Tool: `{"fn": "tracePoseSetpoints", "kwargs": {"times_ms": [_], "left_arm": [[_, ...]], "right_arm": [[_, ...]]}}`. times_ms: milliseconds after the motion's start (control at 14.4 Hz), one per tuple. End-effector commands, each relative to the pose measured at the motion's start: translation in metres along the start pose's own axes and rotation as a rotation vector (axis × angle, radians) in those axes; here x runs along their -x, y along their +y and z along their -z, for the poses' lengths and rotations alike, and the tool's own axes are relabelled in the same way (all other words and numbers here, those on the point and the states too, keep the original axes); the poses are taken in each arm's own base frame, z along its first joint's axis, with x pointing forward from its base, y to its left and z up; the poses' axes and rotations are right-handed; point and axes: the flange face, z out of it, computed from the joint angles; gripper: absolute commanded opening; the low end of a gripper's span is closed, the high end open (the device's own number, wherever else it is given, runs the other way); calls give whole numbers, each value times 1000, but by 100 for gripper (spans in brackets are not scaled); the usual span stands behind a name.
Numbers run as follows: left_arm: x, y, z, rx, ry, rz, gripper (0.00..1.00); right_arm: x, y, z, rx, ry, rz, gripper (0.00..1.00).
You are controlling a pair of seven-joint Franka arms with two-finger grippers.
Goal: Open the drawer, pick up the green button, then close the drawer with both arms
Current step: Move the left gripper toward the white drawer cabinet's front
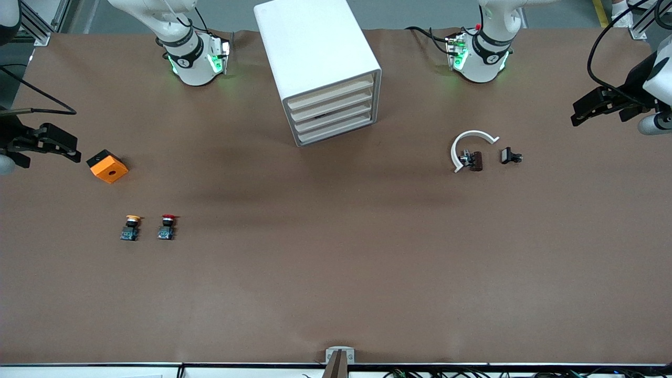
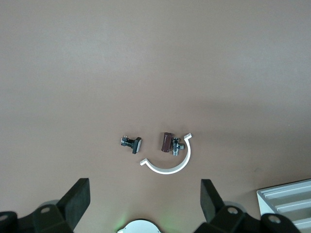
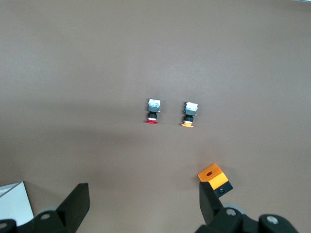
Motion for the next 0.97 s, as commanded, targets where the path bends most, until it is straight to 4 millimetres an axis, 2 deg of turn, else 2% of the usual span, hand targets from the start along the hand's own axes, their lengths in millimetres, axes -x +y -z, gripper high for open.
{"fn": "tracePoseSetpoints", "kwargs": {"times_ms": [0, 139, 278, 347, 486, 625, 764, 903], "left_arm": [[0, -1, 2, -6, -12, -13, 100], [-8, -7, -1, -5, -13, -3, 100], [-29, -6, -12, -10, -29, 0, 100], [-42, 1, -26, -13, -59, -3, 100], [-65, 2, -67, -18, -153, 6, 100], [-83, 9, -112, -20, -233, 102, 100], [-96, 42, -158, 3, -317, 203, 100], [-109, 63, -211, 15, -406, 351, 100]], "right_arm": [[-1, -1, 4, -13, 9, 6, 100], [-1, 0, 4, -13, 9, 4, 100], [-1, -1, 4, -13, 9, 6, 100], [-1, -1, 4, -13, 9, 6, 100], [-1, -1, 4, -11, 9, 6, 100], [0, 2, 4, -11, 8, 1, 100], [0, 2, 4, -10, 8, 1, 100], [-1, 0, 3, -11, 7, 4, 100]]}}
